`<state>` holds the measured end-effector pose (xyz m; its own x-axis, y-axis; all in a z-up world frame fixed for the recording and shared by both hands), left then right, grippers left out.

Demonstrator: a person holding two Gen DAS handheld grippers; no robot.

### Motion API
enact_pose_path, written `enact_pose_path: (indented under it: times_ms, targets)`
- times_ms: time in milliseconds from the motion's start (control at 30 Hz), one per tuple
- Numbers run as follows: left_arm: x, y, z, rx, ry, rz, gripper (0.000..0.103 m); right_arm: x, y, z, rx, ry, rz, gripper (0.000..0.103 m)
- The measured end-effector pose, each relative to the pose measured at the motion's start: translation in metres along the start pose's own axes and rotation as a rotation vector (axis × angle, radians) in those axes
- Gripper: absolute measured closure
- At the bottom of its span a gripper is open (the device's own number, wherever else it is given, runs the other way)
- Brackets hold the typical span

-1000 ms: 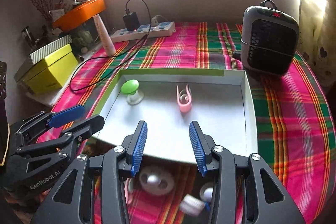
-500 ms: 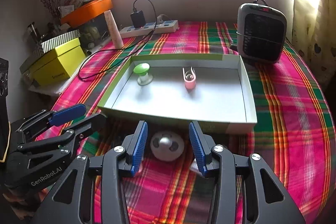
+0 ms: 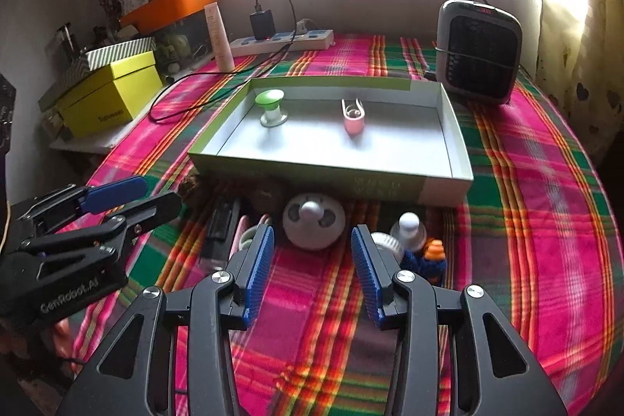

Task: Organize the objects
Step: 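Withdraw both open grippers from the tray back toward the remaining items, then grasp the brown walnut with the left gripper while the right gripper grasps the small white jar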

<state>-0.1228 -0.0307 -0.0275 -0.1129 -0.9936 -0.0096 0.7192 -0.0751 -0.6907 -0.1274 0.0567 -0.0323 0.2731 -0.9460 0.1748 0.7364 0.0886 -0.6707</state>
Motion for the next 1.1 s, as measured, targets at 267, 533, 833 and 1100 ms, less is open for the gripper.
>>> enact_pose_path:
  times_ms: [267,533,833,1100]
  targets:
    - [0.008,0.008,-0.003,0.011,0.009,0.025,0.058,-0.008,0.014,0.004,-0.005,0.004,-0.015,0.060]
    - [0.020,0.021,-0.009,0.028,0.028,0.063,0.057,-0.030,0.023,0.007,-0.003,0.026,-0.067,0.060]
    - [0.026,0.024,-0.023,0.058,0.066,0.107,0.053,-0.047,0.023,-0.002,0.023,0.039,-0.105,0.060]
    - [0.025,0.017,-0.037,0.072,0.090,0.117,0.052,-0.042,0.023,-0.014,0.052,0.022,-0.090,0.056]
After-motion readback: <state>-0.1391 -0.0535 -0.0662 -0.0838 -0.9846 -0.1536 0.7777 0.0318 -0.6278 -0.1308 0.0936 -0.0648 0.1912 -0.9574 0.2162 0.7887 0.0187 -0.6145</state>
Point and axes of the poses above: each gripper's, at about its wrist camera, not at the fingertips, and z roughly against the way its jaws point, x to its left, y to its underside, the point moved 10 cm from there along -z, roughly the way its jaws point, and after that the axes turned 4 degrees about -z, right-handed, at the moved point
